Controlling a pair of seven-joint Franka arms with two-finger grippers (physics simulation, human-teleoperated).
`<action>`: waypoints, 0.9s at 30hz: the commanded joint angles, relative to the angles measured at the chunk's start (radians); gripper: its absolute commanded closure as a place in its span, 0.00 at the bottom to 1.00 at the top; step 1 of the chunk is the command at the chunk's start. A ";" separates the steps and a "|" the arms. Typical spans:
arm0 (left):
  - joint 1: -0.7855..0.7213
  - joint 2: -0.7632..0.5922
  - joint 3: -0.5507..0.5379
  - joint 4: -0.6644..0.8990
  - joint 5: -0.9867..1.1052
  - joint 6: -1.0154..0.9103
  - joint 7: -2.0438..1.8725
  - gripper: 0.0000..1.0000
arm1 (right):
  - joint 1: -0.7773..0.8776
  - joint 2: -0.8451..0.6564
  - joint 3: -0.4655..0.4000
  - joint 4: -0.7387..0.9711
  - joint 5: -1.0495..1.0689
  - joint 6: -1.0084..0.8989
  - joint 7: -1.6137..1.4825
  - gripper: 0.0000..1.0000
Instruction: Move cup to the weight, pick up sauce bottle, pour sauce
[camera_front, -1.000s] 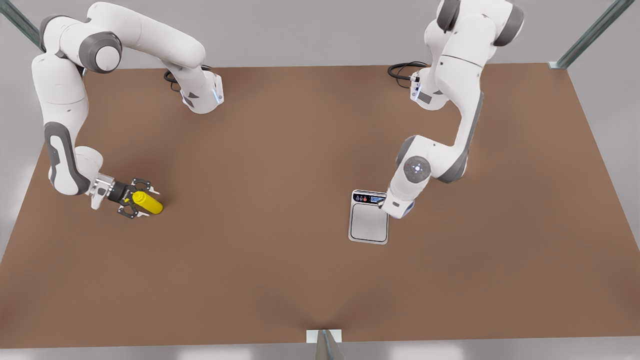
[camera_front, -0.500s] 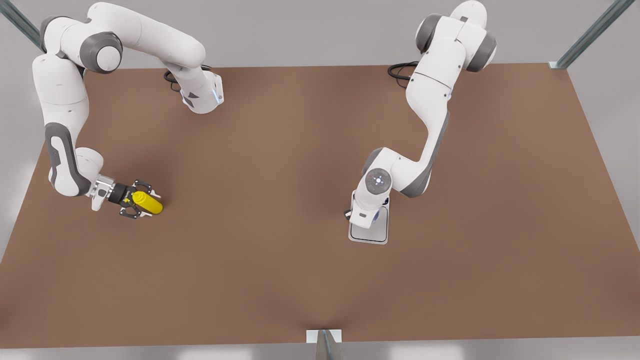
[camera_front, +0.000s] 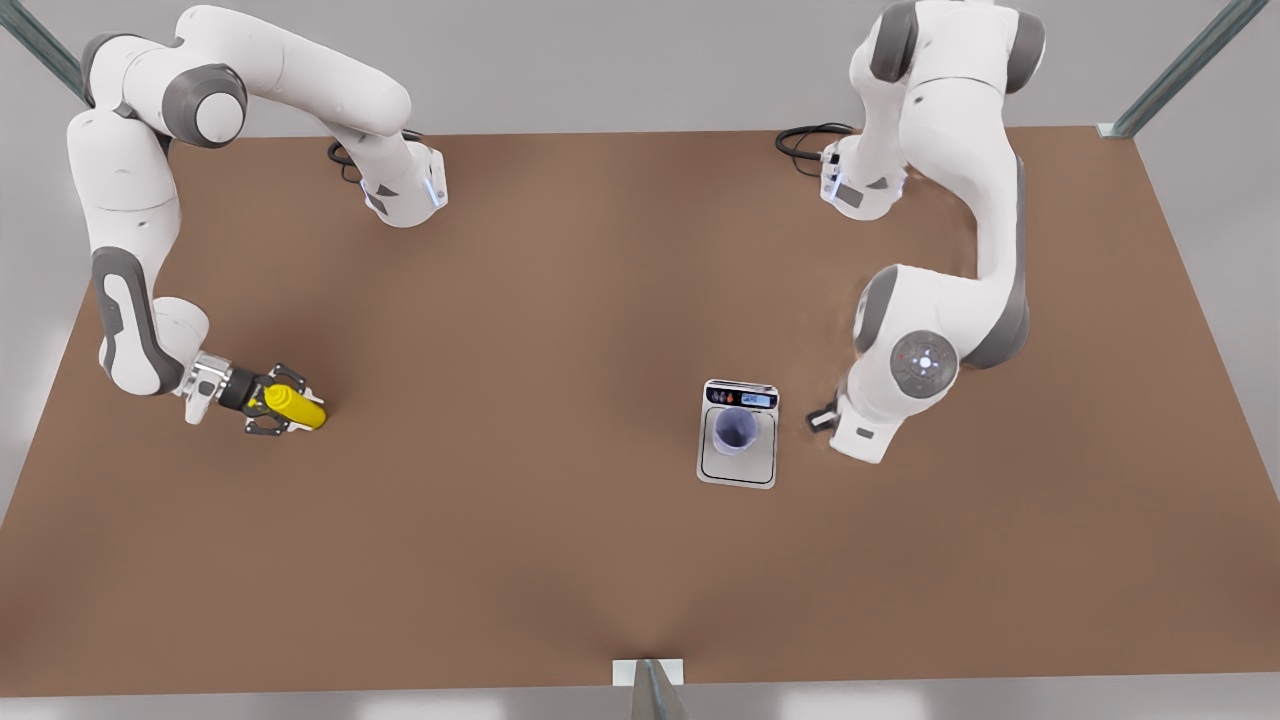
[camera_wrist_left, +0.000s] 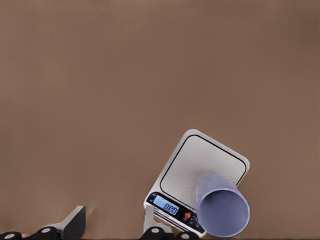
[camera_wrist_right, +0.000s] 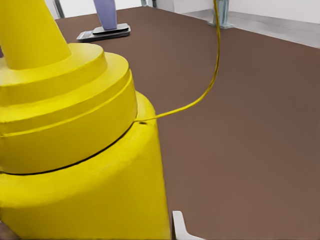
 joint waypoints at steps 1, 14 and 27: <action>-0.006 -0.001 0.041 0.000 -0.098 -0.024 0.077 0.00 | 0.000 0.001 0.000 0.000 0.001 0.000 -0.001 0.40; 0.573 -0.270 -0.379 -0.021 0.125 -0.141 0.455 0.00 | 0.029 -0.053 -0.002 0.070 -0.005 -0.070 0.182 0.45; 0.573 -0.241 -0.373 0.045 0.109 -0.135 0.605 0.00 | 0.985 -0.091 -0.009 0.474 -0.728 0.312 1.628 0.45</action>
